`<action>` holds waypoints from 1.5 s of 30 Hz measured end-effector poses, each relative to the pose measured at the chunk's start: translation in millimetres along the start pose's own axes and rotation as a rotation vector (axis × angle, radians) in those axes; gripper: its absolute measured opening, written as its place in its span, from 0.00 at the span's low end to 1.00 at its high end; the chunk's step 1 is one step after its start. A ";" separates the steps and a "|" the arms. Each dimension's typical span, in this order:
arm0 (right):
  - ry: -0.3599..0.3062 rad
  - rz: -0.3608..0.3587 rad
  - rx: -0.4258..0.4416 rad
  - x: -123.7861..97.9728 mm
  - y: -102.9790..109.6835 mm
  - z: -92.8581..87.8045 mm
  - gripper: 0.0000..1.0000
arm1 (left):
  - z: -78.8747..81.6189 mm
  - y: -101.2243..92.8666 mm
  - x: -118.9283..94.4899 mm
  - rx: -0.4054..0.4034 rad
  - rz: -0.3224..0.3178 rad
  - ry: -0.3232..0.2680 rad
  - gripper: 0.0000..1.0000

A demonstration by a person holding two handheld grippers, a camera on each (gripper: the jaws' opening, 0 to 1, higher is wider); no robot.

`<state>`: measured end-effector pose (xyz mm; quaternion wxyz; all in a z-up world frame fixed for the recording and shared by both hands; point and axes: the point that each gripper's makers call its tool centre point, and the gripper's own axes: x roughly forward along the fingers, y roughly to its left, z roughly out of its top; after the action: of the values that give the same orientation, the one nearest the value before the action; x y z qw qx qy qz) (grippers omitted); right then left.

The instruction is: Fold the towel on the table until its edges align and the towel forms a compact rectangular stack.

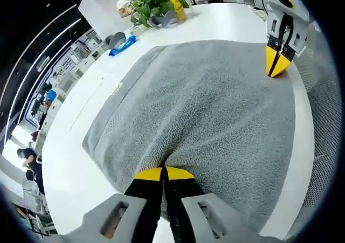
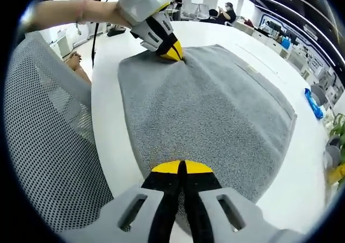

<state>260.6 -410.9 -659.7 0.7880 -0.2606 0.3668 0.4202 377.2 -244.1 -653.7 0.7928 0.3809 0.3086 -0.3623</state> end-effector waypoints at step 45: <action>0.021 0.007 -0.063 -52.9 -23.3 -34.3 0.11 | -60.6 -105.4 -95.0 0.263 -0.304 0.021 0.15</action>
<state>248.2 -472.3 -635.6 0.7739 -0.2883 0.3628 0.4316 227.0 -208.8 -652.5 0.6692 0.4340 0.3207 -0.5109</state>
